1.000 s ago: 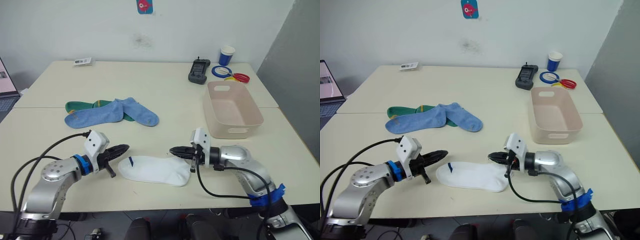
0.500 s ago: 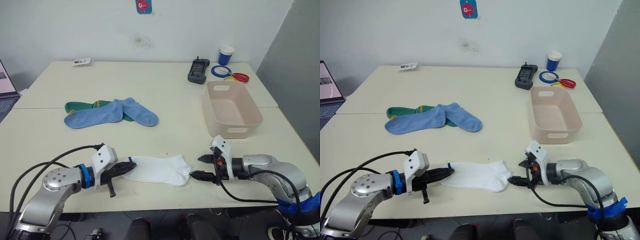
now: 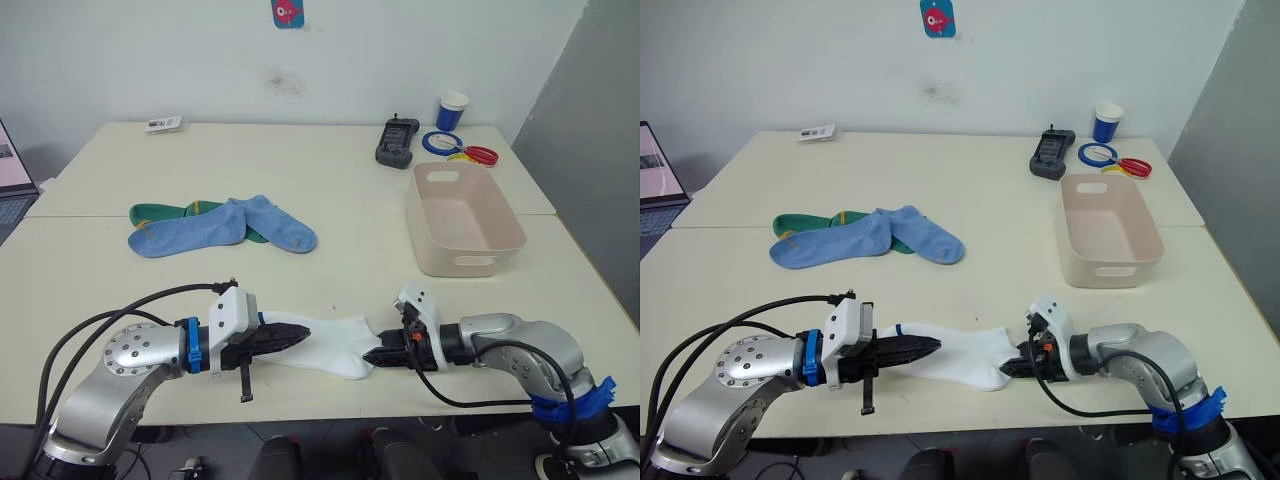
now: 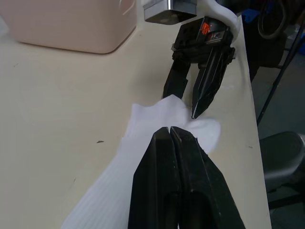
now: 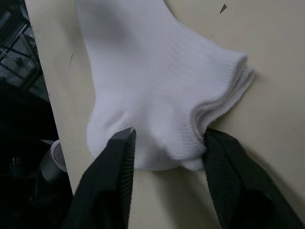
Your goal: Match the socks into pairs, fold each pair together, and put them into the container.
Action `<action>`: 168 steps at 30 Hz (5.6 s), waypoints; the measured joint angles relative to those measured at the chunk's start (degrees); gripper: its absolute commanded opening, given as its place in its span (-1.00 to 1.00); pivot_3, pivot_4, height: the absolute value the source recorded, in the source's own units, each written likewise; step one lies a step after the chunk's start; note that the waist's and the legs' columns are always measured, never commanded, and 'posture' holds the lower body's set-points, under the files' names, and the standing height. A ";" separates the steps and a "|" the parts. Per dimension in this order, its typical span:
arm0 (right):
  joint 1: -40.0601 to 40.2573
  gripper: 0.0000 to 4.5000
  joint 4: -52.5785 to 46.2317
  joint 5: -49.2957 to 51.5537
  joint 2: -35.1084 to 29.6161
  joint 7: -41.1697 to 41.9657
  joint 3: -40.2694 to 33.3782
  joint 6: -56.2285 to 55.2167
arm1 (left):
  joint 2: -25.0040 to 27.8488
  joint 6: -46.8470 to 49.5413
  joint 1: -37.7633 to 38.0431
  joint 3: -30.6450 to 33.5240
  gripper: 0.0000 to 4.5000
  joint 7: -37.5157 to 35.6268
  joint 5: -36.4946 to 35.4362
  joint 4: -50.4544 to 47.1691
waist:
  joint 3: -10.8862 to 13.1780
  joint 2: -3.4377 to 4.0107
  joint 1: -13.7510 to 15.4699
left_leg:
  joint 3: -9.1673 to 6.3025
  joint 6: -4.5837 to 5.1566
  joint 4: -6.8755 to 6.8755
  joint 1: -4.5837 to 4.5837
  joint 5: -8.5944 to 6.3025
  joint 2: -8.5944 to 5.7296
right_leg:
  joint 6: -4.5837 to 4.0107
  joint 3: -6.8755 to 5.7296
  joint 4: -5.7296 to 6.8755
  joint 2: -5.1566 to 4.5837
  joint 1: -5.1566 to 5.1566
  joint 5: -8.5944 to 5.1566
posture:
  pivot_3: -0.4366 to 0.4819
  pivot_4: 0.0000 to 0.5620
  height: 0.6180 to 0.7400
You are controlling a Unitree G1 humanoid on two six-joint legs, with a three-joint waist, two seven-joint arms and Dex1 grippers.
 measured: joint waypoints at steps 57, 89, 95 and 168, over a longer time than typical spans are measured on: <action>-12.95 -1.00 27.52 -5.71 -10.21 25.31 6.30 -13.87 | -0.32 -3.49 -5.12 -8.62 -0.99 2.84 14.32 15.70 | 0.04 0.04 0.11 | -0.03 0.02 0.10 -0.03 0.00 -0.02 | 0.01 0.00 0.04 0.05 0.00 0.01 | -0.05 -0.47 1.00; -20.16 -1.00 16.55 10.31 7.46 9.95 -0.32 9.61 | 0.07 0.95 -5.61 -10.30 -0.99 5.13 15.55 13.31 | -0.11 0.22 0.08 | -0.04 0.02 0.09 0.05 0.00 -0.03 | 0.01 0.01 0.07 0.05 0.08 0.01 | -0.05 -0.47 1.00; -23.17 -1.00 21.75 8.80 13.04 9.05 1.99 6.36 | 0.07 1.30 -4.84 -10.26 -0.99 6.06 15.54 12.18 | -0.10 0.22 0.07 | -0.03 0.03 0.09 0.03 -0.01 -0.02 | 0.01 0.02 0.05 0.04 0.07 0.01 | -0.05 -0.47 1.00; -8.50 -0.99 33.35 -23.26 15.11 18.54 11.89 -55.41 | 3.02 15.94 -14.54 0.00 -1.00 -0.62 -1.44 8.68 | -0.20 0.25 0.01 | -0.02 0.02 0.11 0.07 0.00 0.00 | 0.03 0.03 0.09 0.09 0.09 0.03 | -0.05 -0.47 1.00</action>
